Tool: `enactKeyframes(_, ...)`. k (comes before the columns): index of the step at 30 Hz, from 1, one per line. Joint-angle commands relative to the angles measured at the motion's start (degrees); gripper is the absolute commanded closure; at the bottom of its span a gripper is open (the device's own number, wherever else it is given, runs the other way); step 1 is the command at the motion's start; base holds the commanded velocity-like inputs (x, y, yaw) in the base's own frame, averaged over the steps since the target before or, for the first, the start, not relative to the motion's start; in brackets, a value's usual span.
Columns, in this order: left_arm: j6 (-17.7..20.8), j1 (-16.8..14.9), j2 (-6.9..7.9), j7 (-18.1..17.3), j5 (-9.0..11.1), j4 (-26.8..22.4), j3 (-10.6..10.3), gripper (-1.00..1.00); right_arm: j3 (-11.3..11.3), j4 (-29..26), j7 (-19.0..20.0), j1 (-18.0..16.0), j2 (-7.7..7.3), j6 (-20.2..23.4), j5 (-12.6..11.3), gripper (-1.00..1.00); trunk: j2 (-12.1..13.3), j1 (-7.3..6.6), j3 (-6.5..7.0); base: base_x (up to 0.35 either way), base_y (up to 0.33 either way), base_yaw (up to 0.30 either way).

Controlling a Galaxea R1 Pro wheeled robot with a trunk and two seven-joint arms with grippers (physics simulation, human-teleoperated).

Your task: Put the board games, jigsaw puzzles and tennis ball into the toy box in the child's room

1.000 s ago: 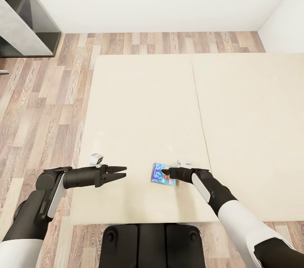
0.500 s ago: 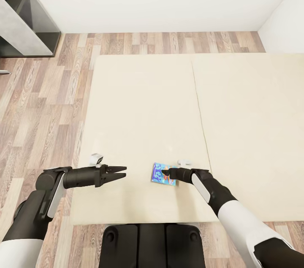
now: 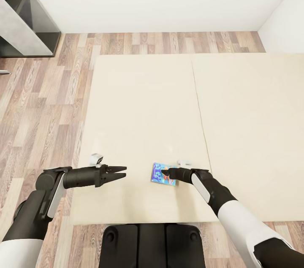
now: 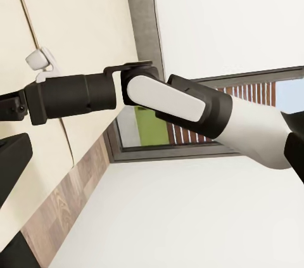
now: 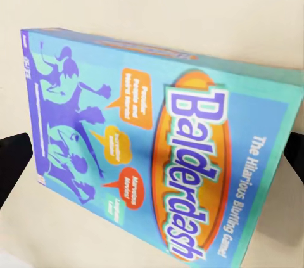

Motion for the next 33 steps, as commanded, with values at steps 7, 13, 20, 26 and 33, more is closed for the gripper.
enactKeyframes(7, 0.60, -0.01, 0.02, -0.16, 0.06, -0.01, 0.00, -1.00, 0.04, -0.05, 0.08, -0.02, -0.01, 0.24, -0.05, -1.00, -0.09, 0.03, -0.06, 0.000, 0.034, 0.000)
enactKeyframes(13, 0.60, -0.01, 0.02, -0.16, 0.07, -0.01, 0.00, -1.00, 0.04, -0.05, 0.08, -0.02, -0.01, 0.24, -0.01, -1.00, -0.09, 0.03, -0.06, 0.000, 0.012, 0.000)
enactKeyframes(20, 0.60, -0.01, 0.02, -0.16, 0.06, -0.01, 0.00, -1.00, 0.04, -0.05, 0.08, -0.02, -0.01, 0.24, -0.01, -1.00, -0.09, 0.03, -0.06, 0.000, 0.020, 0.000)
enactKeyframes(26, 0.60, -0.01, 0.02, -0.16, 0.06, -0.01, 0.00, -1.00, 0.04, -0.05, 0.08, -0.02, -0.01, 0.24, -0.02, -1.00, -0.09, 0.03, -0.06, 0.000, 0.012, 0.000)
enactKeyframes(33, 0.61, -0.01, 0.02, -0.16, 0.06, 0.02, 0.00, -1.00, 0.04, -0.07, 0.08, -0.02, -0.01, 0.24, -0.01, -1.00, -0.09, 0.03, -0.06, 0.000, 0.076, 0.000)
